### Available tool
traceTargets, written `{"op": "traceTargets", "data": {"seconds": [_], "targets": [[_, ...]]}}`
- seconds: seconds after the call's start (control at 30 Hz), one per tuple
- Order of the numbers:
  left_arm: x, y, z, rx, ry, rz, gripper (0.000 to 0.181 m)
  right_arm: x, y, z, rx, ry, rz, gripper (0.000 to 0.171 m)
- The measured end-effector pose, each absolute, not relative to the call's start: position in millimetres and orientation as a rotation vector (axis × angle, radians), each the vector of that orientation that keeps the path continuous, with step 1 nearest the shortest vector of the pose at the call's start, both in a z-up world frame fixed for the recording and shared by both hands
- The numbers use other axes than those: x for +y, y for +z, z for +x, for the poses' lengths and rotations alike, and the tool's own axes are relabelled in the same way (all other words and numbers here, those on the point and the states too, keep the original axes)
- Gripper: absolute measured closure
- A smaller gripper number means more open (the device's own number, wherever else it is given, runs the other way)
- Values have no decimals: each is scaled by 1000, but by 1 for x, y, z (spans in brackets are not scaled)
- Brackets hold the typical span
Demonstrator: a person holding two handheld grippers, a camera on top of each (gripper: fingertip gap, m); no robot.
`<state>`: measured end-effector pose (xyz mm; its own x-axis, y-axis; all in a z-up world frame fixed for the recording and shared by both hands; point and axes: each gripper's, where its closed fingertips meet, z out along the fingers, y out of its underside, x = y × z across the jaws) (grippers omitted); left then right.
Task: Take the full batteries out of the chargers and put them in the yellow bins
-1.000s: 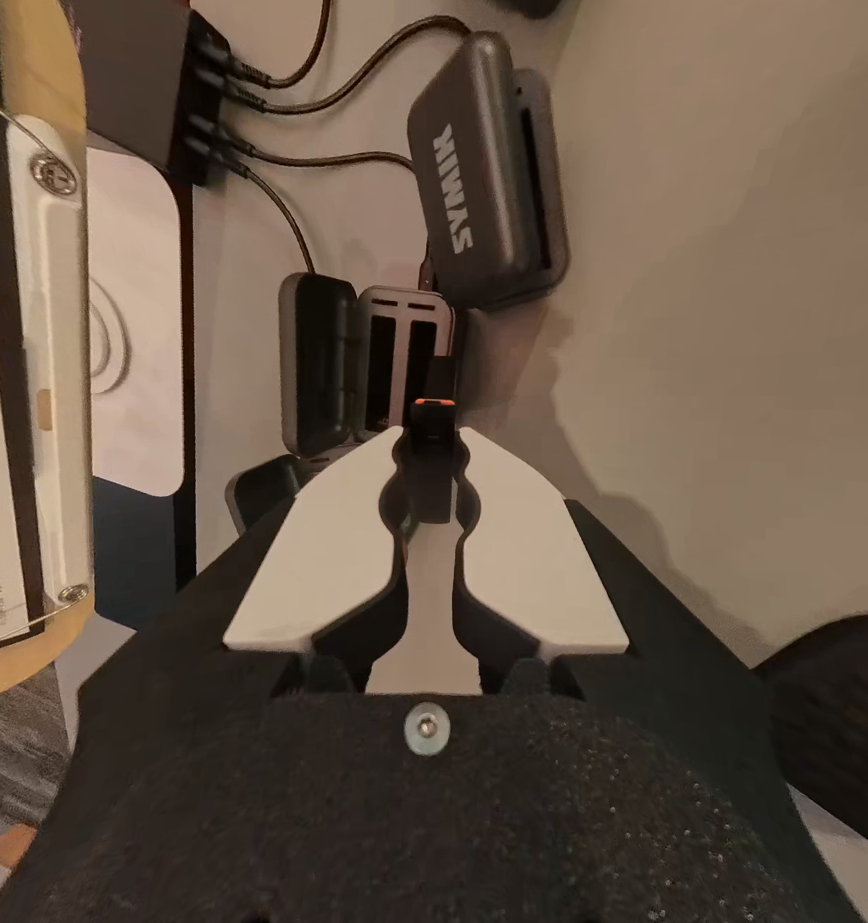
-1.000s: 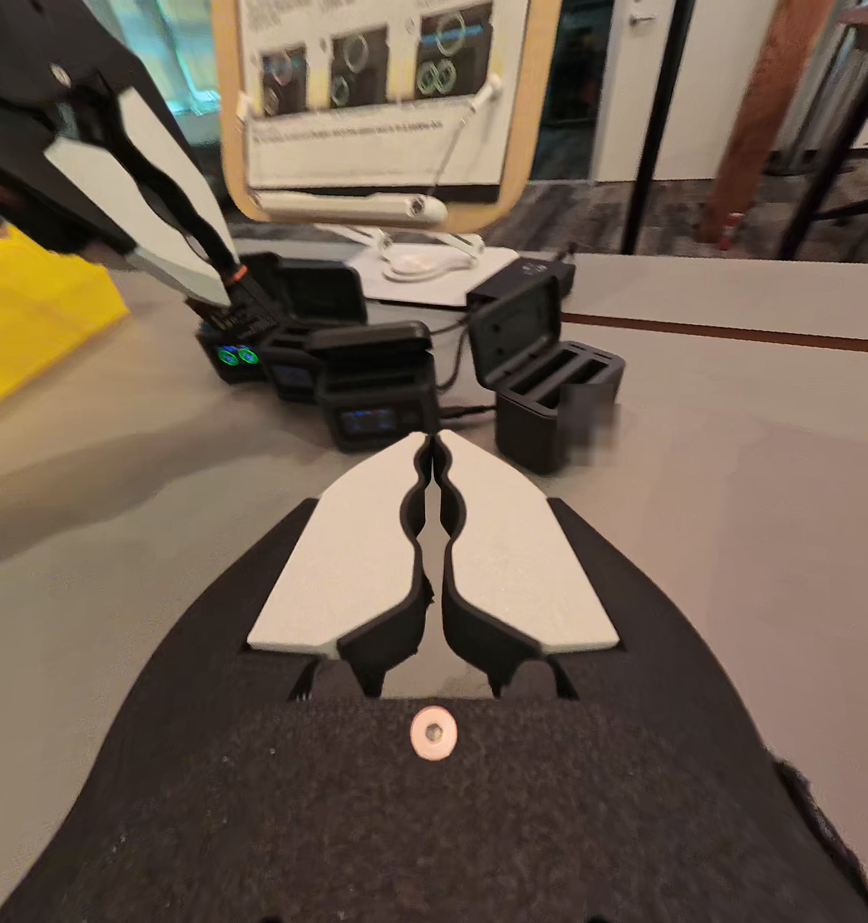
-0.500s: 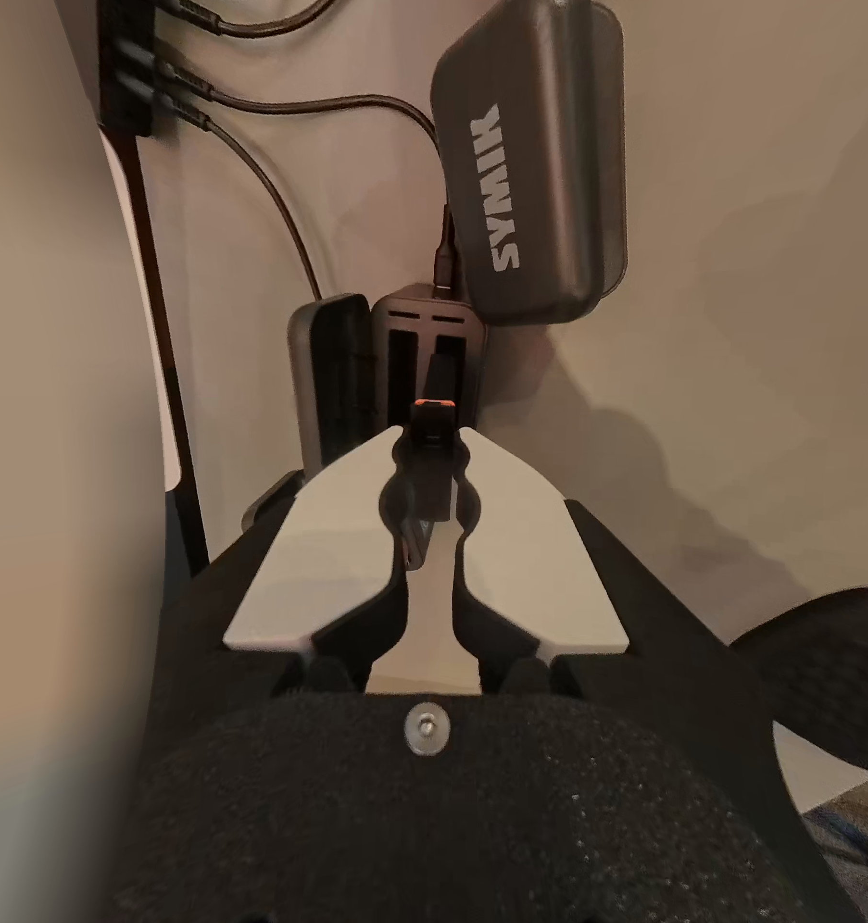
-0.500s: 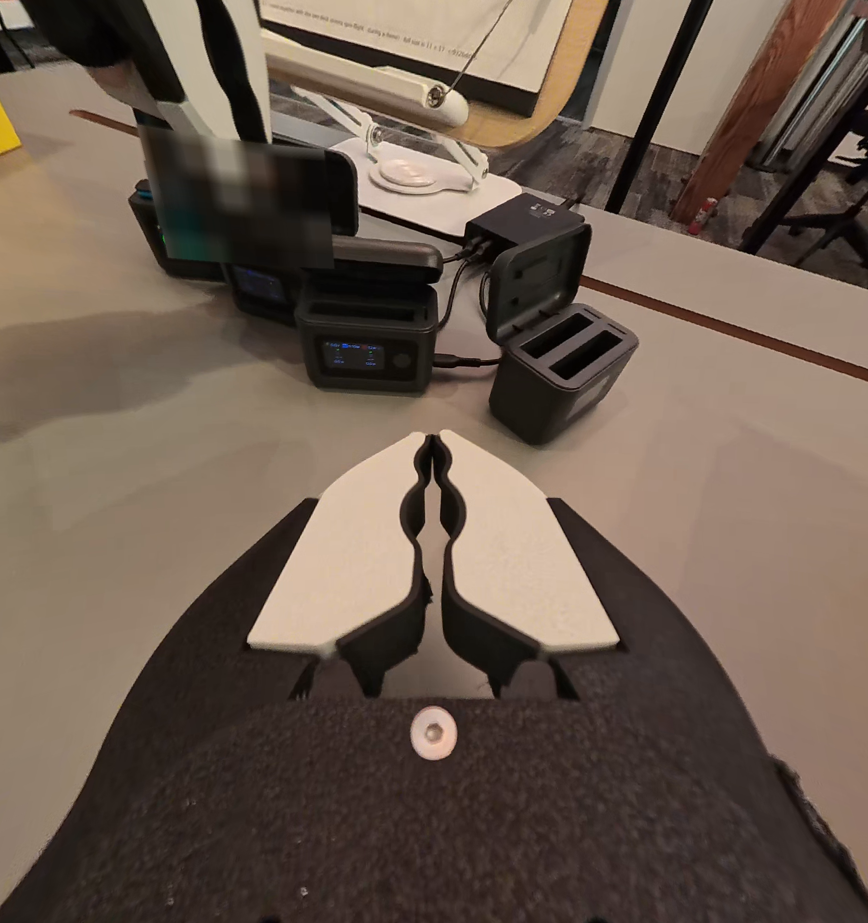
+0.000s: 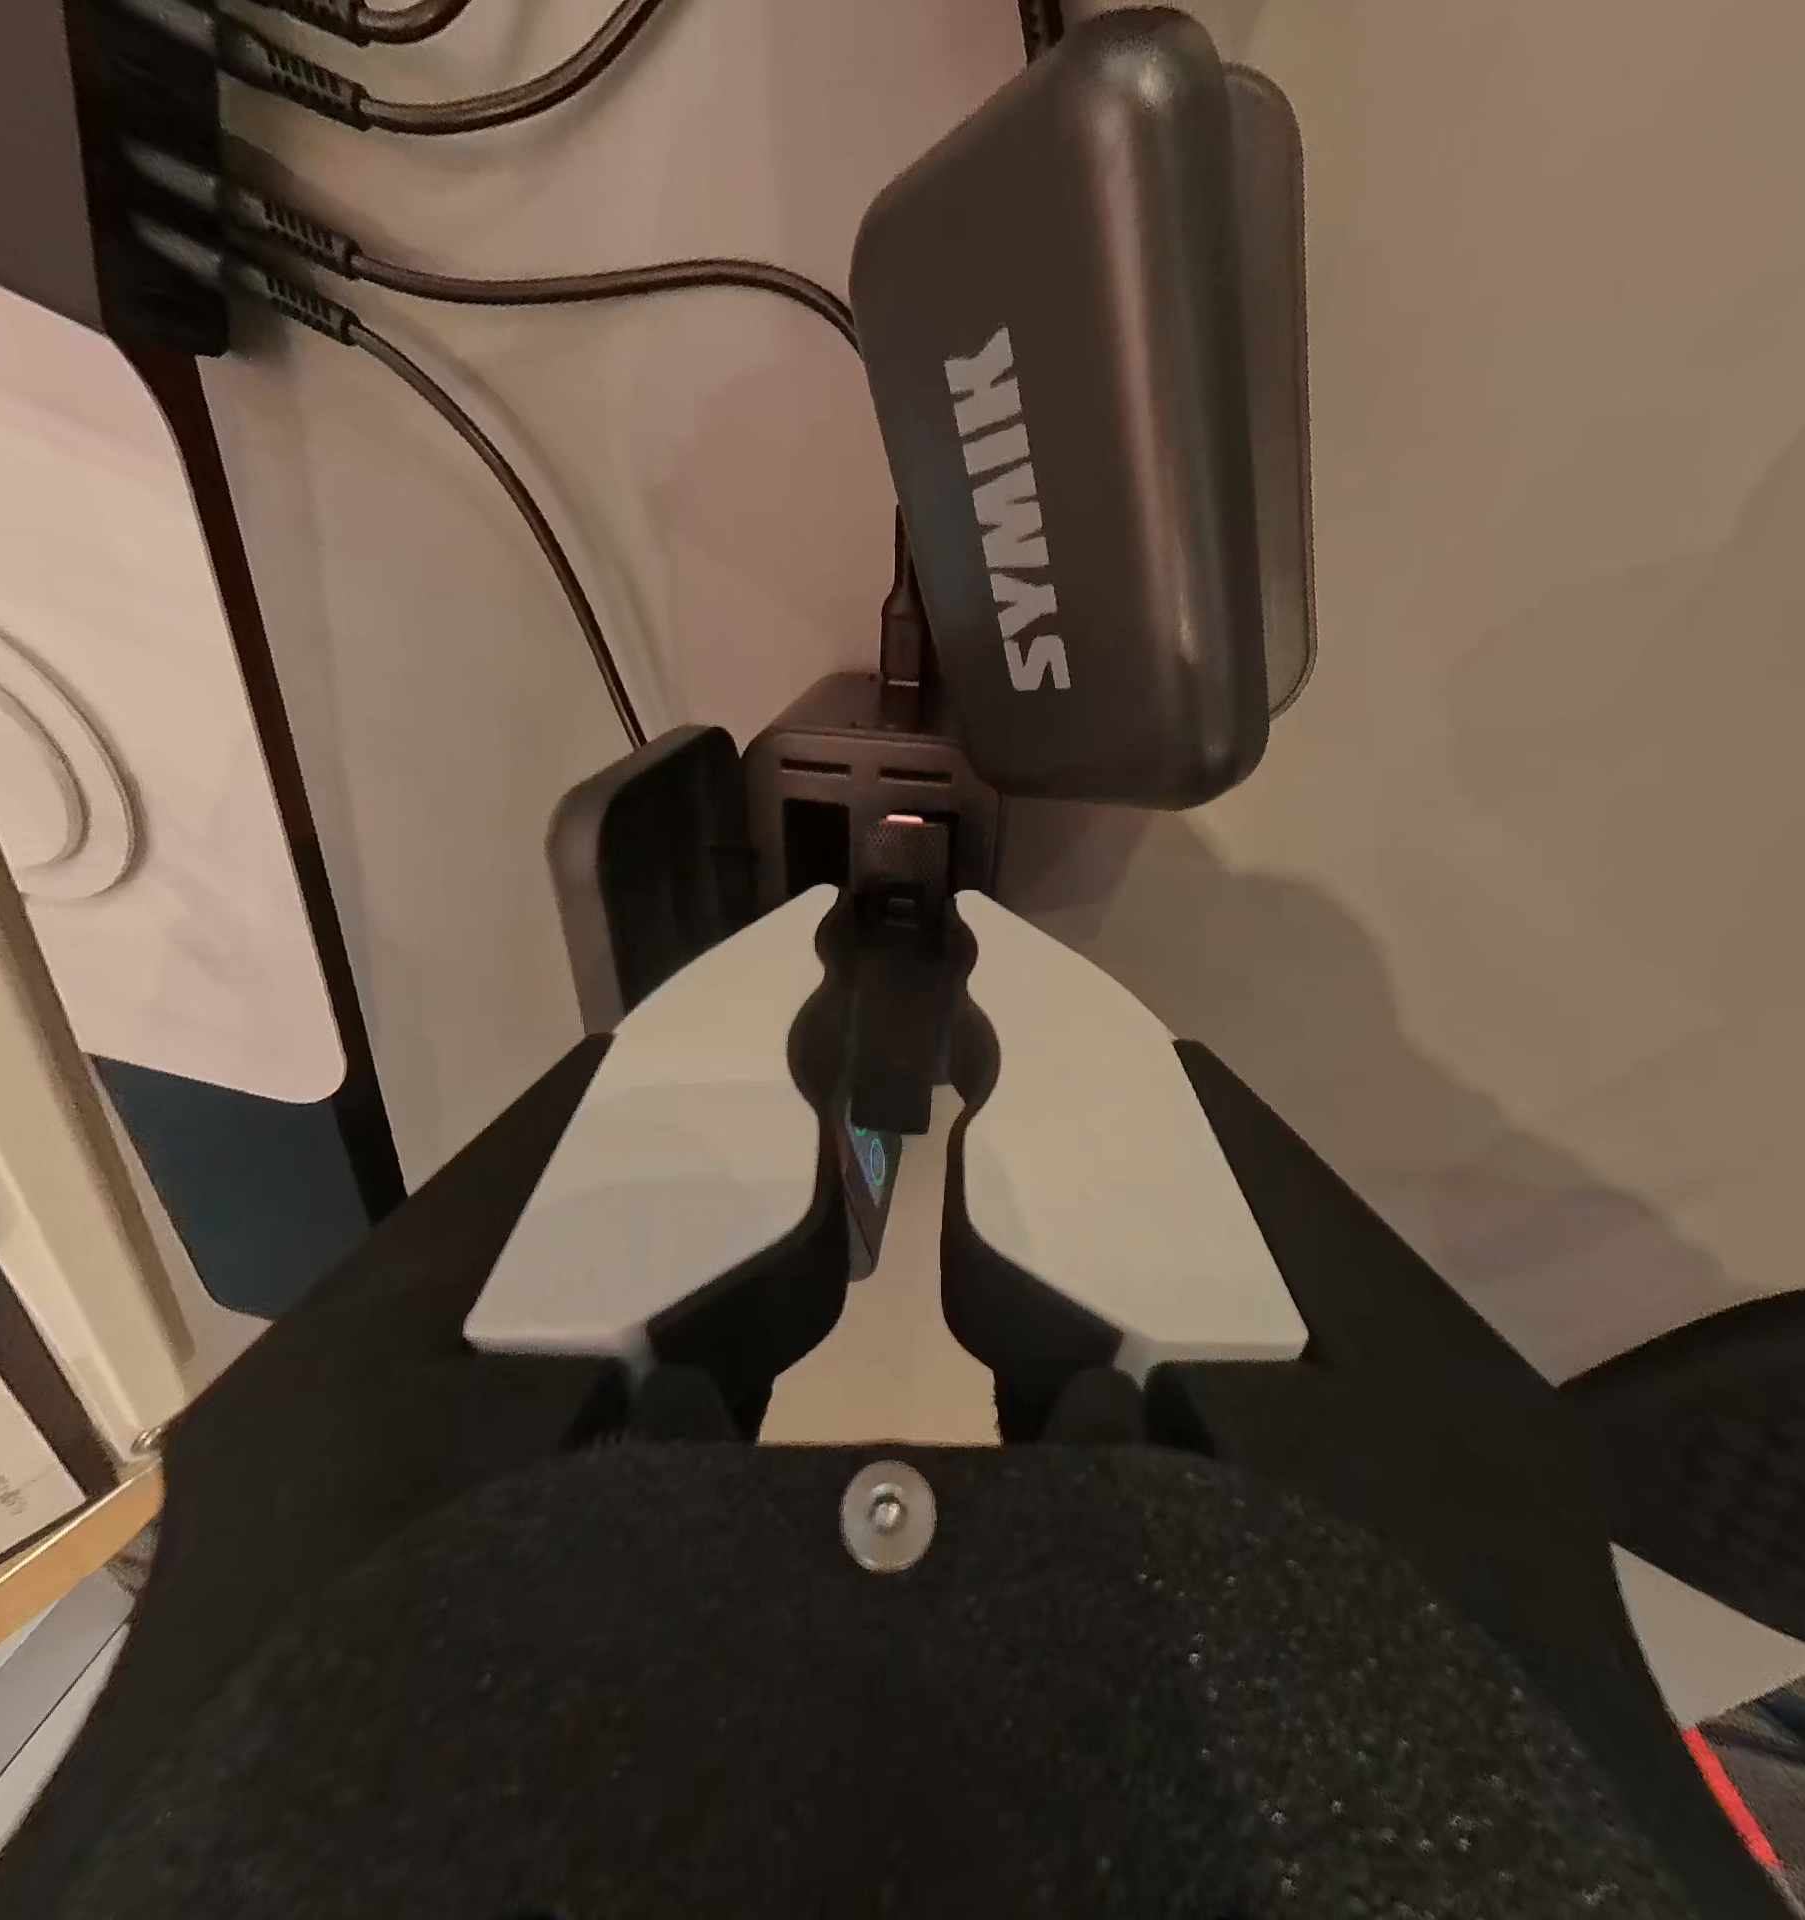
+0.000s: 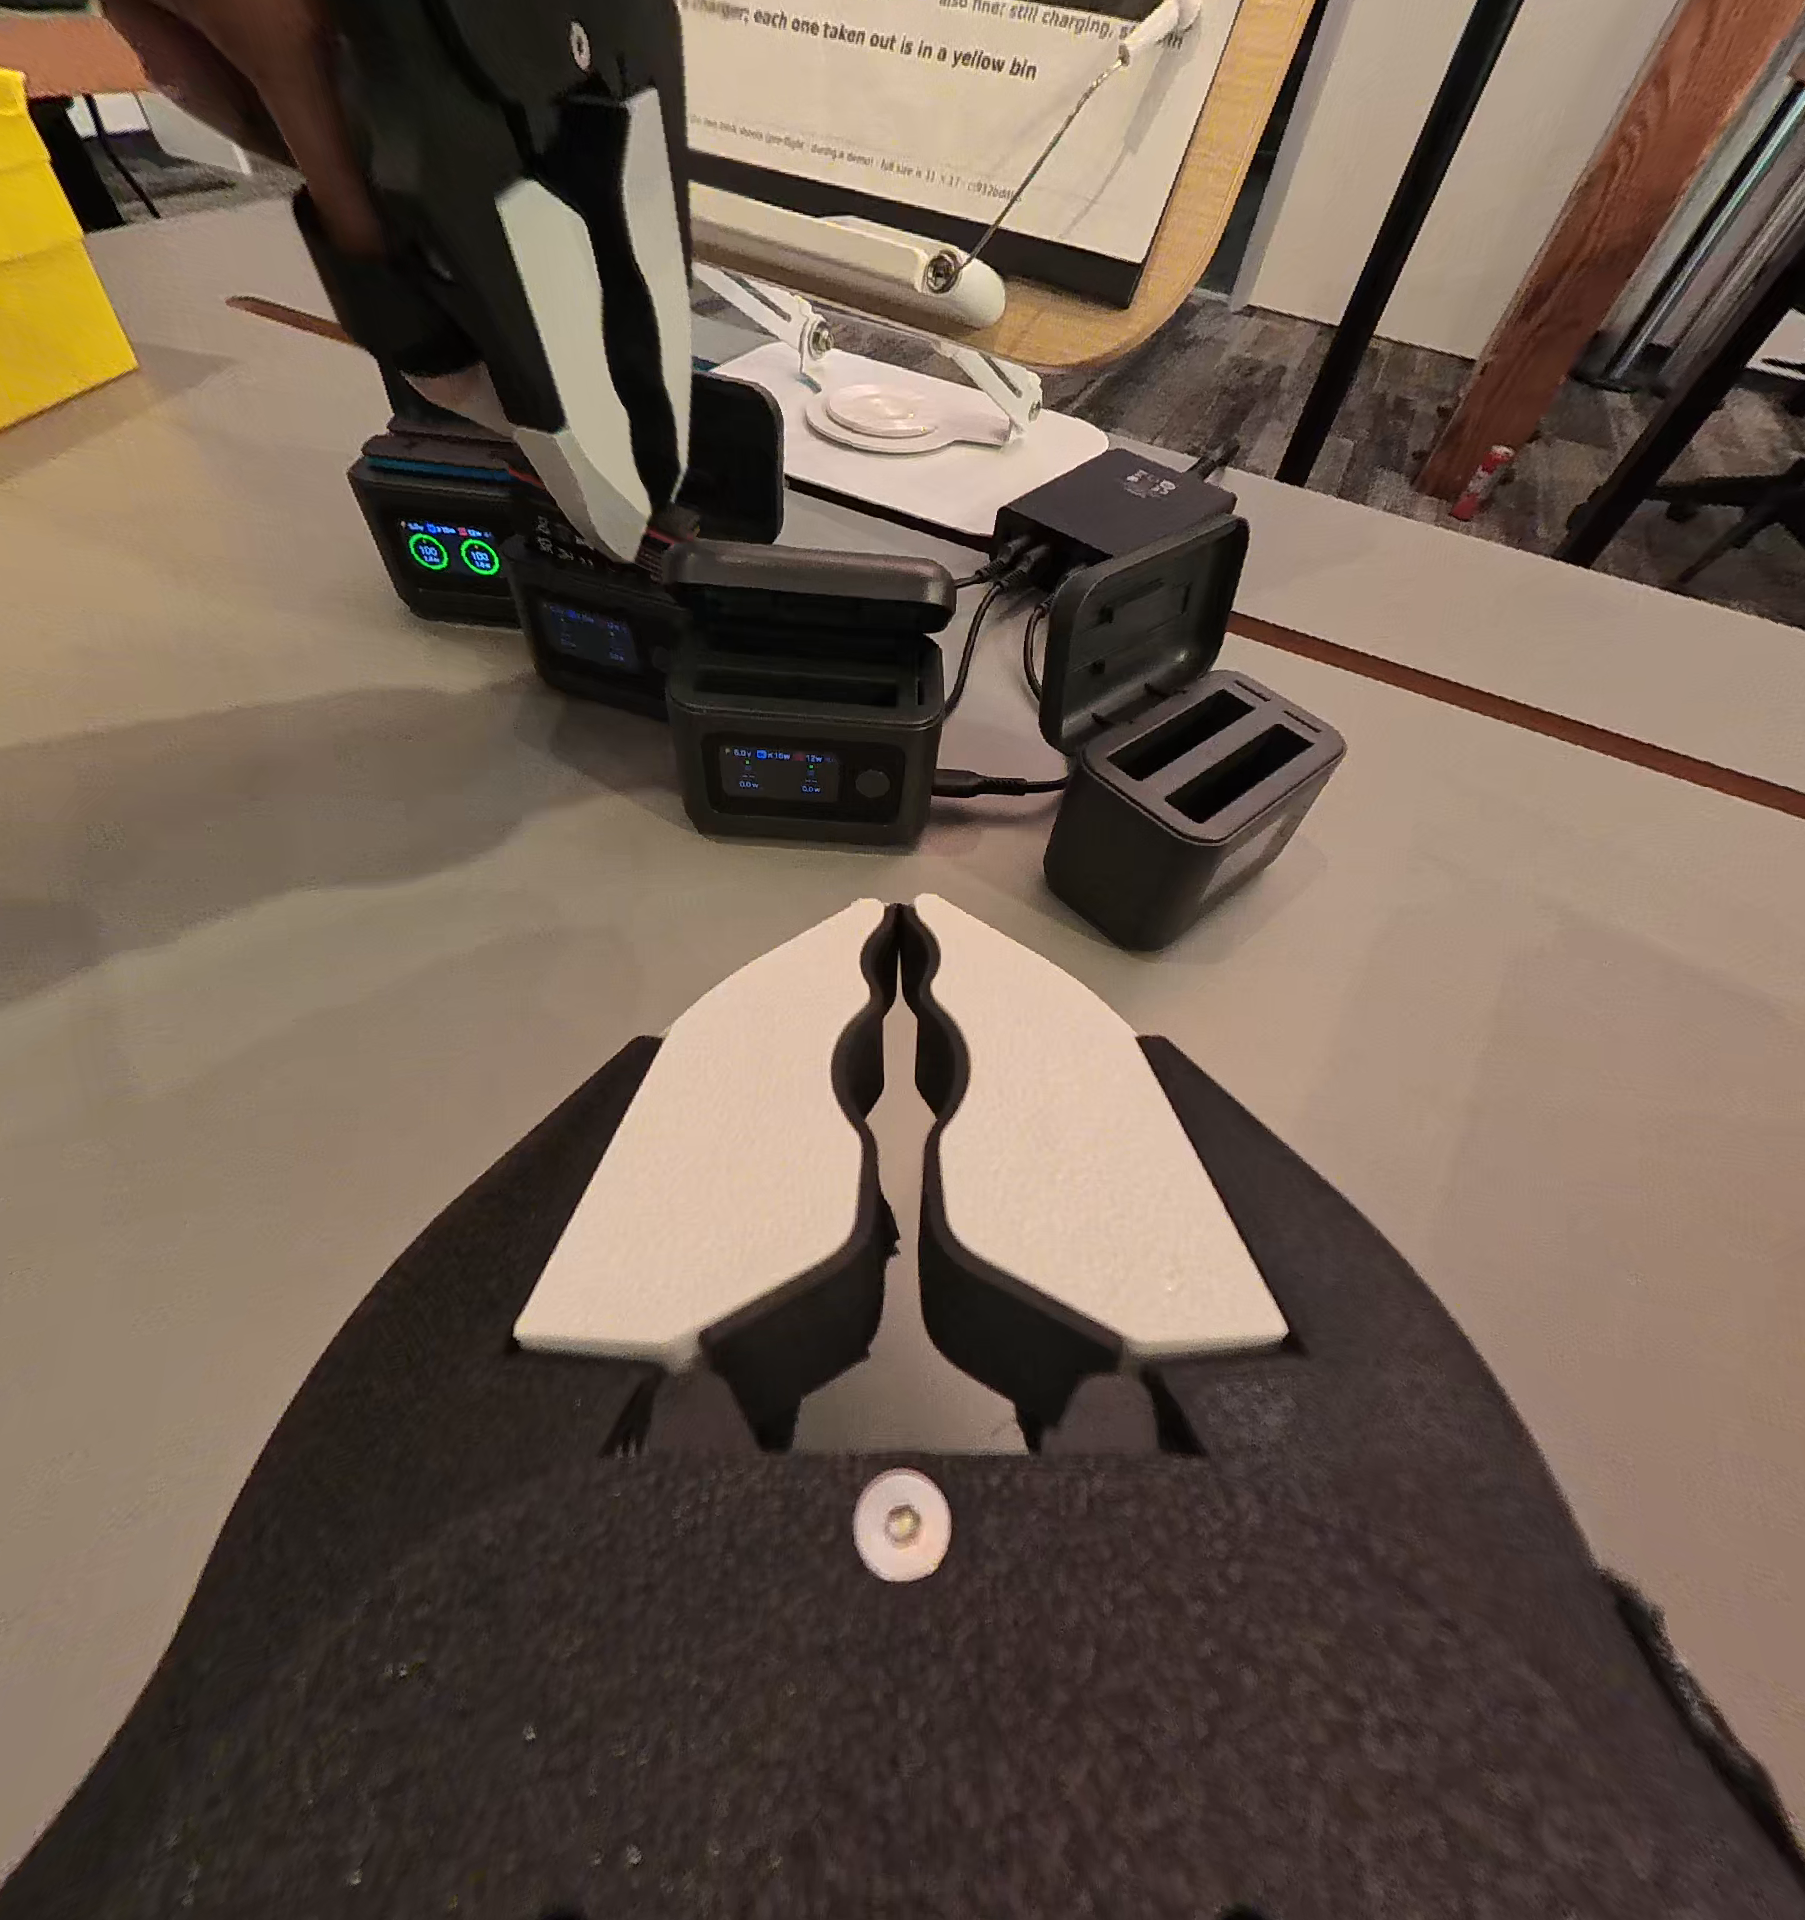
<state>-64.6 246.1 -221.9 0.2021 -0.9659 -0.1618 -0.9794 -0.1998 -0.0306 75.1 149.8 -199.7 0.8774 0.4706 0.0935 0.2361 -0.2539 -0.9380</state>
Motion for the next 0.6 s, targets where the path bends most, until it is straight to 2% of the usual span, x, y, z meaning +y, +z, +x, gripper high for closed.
{"op": "traceTargets", "data": {"seconds": [0.6], "targets": [[248, -219, -57, 1733, -61, -2156, 166, 149, -188, 77, -480, 297, -1803, 171]]}}
